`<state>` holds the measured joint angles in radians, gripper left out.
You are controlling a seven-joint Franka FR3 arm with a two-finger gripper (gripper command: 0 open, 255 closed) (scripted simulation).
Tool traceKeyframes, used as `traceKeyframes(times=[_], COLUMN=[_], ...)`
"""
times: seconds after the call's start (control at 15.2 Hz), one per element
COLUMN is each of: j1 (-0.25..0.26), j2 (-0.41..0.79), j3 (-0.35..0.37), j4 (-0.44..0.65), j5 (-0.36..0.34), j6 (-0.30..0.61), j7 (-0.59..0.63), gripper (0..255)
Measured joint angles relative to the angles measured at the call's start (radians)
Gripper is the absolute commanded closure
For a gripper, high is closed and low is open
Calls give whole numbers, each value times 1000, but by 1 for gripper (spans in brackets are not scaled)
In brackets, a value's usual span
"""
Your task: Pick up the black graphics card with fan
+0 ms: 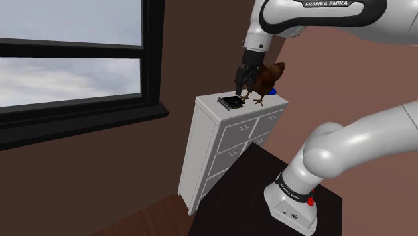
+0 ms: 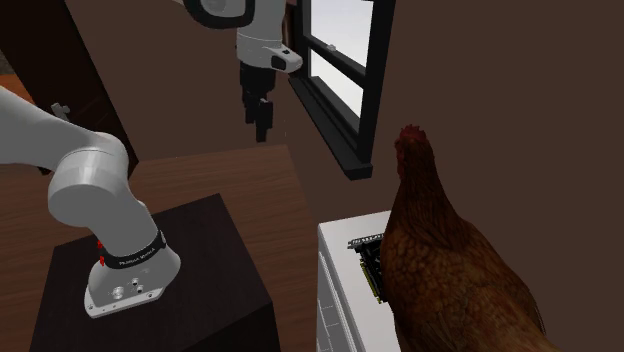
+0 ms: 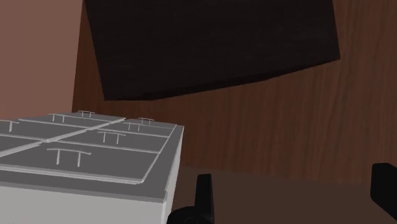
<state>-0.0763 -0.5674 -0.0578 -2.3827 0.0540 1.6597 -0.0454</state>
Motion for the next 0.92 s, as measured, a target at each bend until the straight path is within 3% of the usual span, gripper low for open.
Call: traceKeyframes(times=[0.92], j1=[-92], j2=[459], j3=[-151], j4=[155], j5=[-39], j6=[237], j7=[-146], gripper=[0])
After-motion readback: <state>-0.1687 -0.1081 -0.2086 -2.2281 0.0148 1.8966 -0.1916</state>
